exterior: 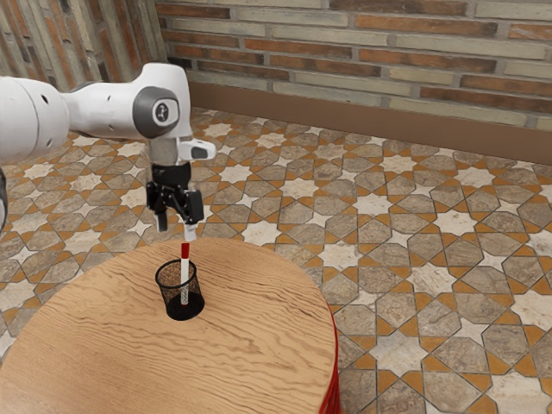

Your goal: Take the marker out of the pen holder and place it to the left of the pen holder.

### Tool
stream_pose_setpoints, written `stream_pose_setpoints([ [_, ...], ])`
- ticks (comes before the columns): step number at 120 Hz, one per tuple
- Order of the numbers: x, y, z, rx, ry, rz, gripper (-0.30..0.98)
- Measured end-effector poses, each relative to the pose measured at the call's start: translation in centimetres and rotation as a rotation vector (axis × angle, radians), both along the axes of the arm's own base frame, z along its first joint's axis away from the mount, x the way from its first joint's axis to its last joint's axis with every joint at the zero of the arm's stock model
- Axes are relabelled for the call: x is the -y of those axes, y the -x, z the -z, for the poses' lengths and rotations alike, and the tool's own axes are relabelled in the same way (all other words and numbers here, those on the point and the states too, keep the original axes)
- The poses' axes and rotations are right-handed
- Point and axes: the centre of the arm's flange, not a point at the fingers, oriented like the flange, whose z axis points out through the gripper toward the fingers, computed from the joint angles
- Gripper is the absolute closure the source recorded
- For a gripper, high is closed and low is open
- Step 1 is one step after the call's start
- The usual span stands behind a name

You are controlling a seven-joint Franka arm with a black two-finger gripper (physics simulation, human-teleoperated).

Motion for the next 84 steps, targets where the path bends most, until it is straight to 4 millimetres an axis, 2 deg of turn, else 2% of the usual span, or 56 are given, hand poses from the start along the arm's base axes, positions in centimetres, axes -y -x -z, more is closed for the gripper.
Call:
stream_pose_setpoints([
  [27, -0.1, -0.5, 3.6, -0.05, -0.003, -0.003, 0.0],
  [61, -0.1, -1.3, 4.6, -0.055, -0.01, -0.007, 0.0],
  [67, -0.2, -1.3, 4.6, -0.054, -0.014, -0.009, 0.08],
  [84, -0.3, -1.4, 4.5, -0.053, -0.03, -0.014, 0.44],
])
